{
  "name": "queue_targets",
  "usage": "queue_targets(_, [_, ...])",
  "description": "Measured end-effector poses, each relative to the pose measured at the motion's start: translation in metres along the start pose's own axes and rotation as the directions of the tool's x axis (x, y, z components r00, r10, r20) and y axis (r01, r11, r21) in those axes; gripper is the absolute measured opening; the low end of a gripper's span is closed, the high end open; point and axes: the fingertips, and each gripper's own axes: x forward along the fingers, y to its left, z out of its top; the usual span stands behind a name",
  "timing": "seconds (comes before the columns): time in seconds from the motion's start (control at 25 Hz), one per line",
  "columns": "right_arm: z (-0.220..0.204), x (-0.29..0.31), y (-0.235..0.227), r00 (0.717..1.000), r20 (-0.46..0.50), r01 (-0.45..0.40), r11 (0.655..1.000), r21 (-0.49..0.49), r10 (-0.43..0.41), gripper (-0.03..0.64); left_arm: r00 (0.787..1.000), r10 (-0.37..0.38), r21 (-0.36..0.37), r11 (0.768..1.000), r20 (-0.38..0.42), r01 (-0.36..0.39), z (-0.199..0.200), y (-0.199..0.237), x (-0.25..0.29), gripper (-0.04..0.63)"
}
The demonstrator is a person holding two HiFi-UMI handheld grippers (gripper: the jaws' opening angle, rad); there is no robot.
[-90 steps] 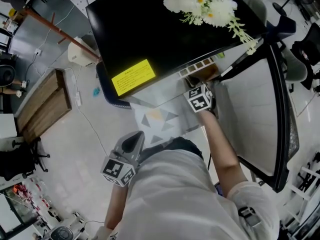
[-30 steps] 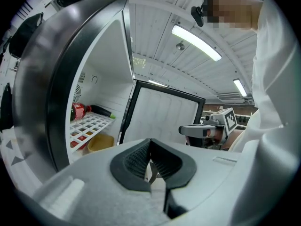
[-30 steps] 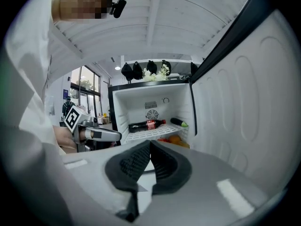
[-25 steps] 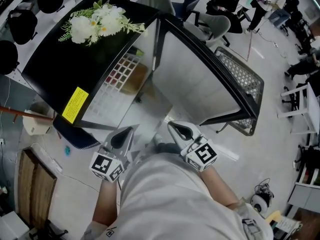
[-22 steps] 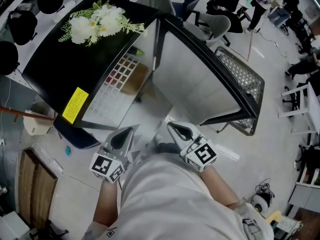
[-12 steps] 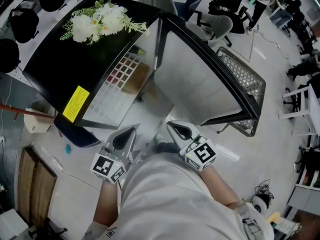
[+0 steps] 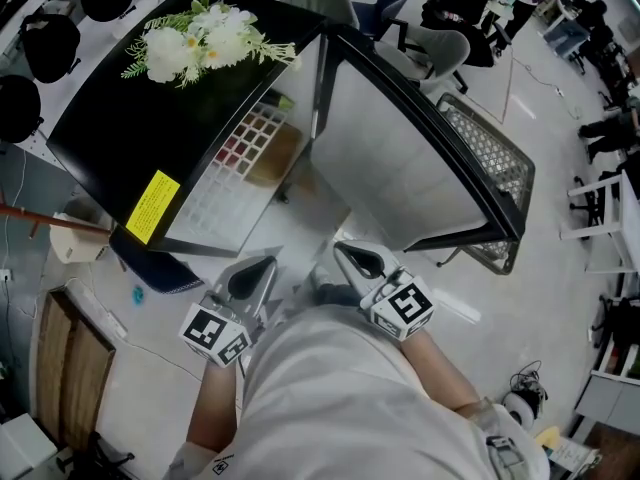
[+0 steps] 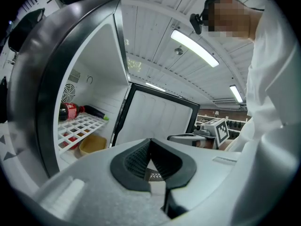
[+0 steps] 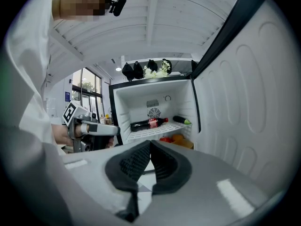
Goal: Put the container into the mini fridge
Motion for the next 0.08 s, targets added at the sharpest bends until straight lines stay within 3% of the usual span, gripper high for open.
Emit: queue_targets(0.08, [0.0003,0.0002,-0.0002,1.000,0.000,-0.003,1.000,0.001,0.003,0.003,1.000,0.011,-0.023,1.000,0.001,-0.011,-0.0017,0.0027,0.0000,0.008])
